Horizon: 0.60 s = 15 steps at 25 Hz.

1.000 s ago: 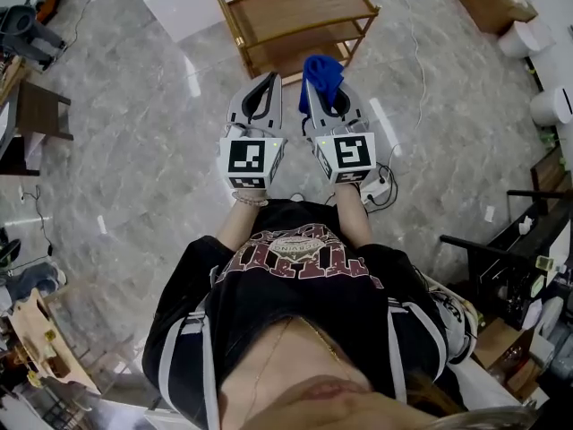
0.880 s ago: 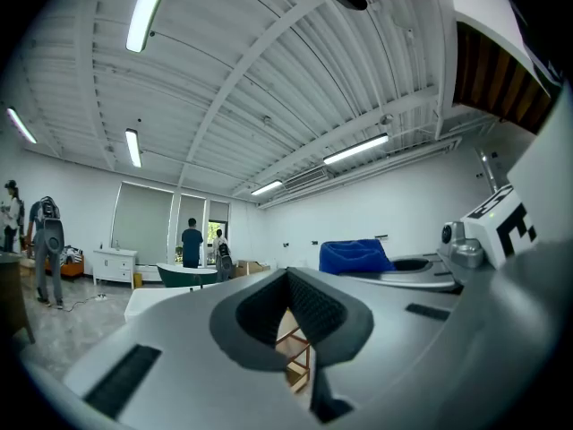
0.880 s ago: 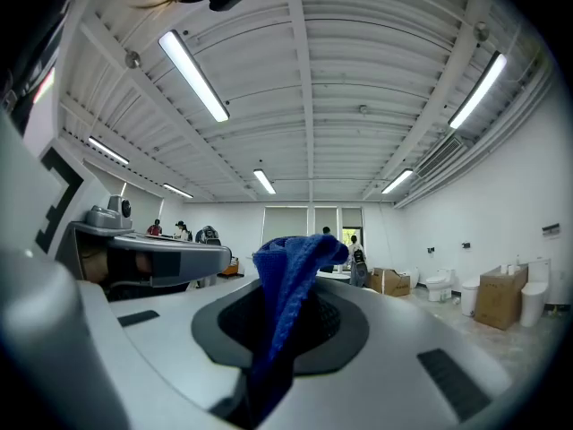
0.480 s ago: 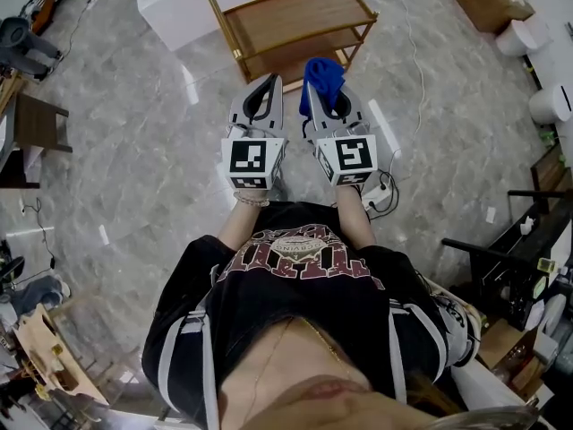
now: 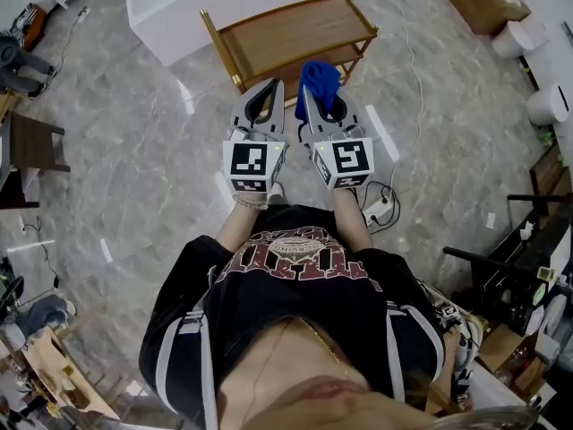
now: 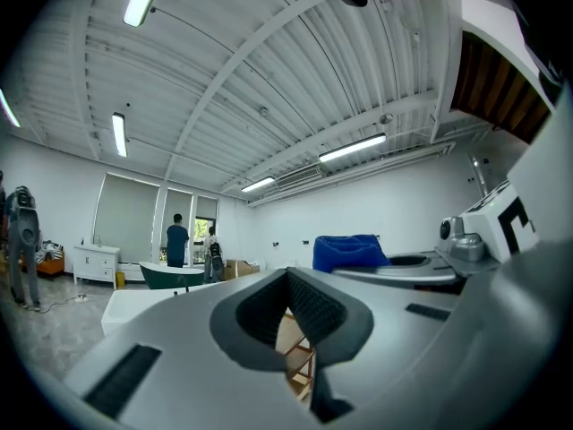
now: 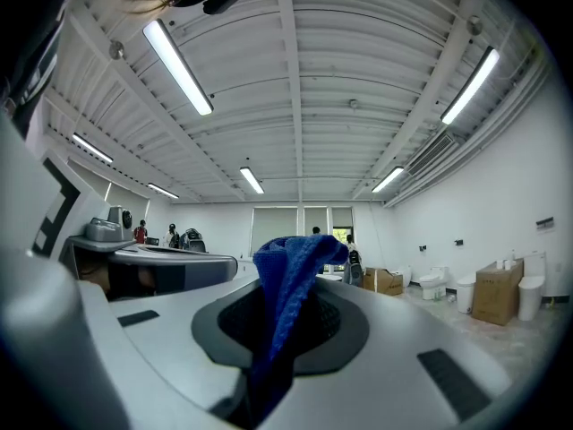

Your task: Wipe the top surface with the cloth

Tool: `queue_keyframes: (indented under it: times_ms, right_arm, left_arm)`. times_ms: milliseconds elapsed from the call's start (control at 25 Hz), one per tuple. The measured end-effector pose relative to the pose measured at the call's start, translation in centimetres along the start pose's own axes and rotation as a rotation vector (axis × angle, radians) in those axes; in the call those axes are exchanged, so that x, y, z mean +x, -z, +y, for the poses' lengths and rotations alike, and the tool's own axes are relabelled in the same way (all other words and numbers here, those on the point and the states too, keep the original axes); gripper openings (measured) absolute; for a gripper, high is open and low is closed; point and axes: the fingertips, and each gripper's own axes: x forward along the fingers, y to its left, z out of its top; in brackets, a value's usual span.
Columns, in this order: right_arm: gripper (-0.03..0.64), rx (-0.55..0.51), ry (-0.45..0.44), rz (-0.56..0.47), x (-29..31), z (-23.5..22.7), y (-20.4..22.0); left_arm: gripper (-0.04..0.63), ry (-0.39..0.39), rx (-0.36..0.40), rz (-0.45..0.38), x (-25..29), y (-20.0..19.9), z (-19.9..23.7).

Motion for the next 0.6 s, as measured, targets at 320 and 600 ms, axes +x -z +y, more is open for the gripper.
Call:
queue_keyframes:
  times_ms: [320,600]
  right_arm:
    - [0.055,-0.01,0.009,0.002,5.6,0.6,0.3]
    - [0.055,-0.017,0.008,0.019,9.1,1.3,1.0]
  left_arm:
    - [0.048,0.022,-0.003,-0.001,2.6,0.3,4.7]
    - [0.048,0.038,-0.006,0.016,4.2,1.1,7.3]
